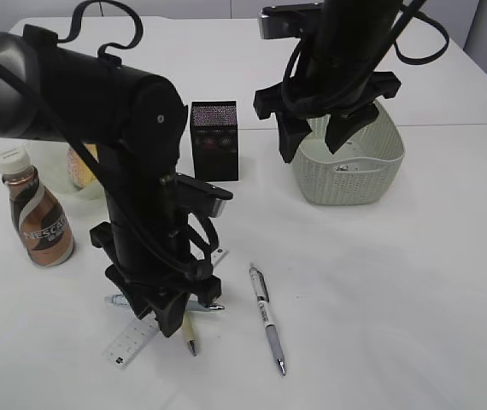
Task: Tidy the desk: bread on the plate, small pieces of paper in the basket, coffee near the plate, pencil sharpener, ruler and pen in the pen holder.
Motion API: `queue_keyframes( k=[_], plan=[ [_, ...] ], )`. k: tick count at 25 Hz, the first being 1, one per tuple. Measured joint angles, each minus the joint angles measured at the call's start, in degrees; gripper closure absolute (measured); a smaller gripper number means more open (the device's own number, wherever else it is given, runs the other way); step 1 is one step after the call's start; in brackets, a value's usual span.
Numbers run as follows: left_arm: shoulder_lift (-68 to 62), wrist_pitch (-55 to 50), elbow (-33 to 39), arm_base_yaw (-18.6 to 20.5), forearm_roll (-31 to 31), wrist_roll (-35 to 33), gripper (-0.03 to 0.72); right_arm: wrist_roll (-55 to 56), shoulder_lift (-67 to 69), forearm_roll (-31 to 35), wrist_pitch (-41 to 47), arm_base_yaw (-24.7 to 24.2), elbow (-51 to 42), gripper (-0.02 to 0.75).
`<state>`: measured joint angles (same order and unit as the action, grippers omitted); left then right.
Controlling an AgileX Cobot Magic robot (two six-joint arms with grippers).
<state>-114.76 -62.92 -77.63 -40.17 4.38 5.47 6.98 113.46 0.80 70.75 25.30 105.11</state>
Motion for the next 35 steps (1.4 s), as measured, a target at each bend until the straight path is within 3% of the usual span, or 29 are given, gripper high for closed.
queue_keyframes(
  k=[6,14,19,29,35],
  plan=[
    [0.0,-4.6,-4.5,0.4,0.1,0.7,0.411,-0.7,0.0,0.0,0.0,0.0,0.0,0.267],
    [0.0,-5.4,-5.9,6.4,-0.5,1.6,0.410,-1.9,0.0,0.0,0.0,0.0,0.0,0.267],
    [0.0,-5.7,-5.9,7.4,-1.8,1.6,0.410,-2.0,0.0,-0.2,0.0,-1.0,0.0,0.267],
    [0.0,-0.5,-6.3,7.4,-1.9,1.6,0.410,-2.1,0.0,-1.1,0.0,-11.5,0.0,0.267],
    [-0.1,7.4,-11.9,7.4,-2.4,1.6,0.410,-2.1,0.0,-1.5,0.0,-16.6,0.0,0.267]
  ],
)
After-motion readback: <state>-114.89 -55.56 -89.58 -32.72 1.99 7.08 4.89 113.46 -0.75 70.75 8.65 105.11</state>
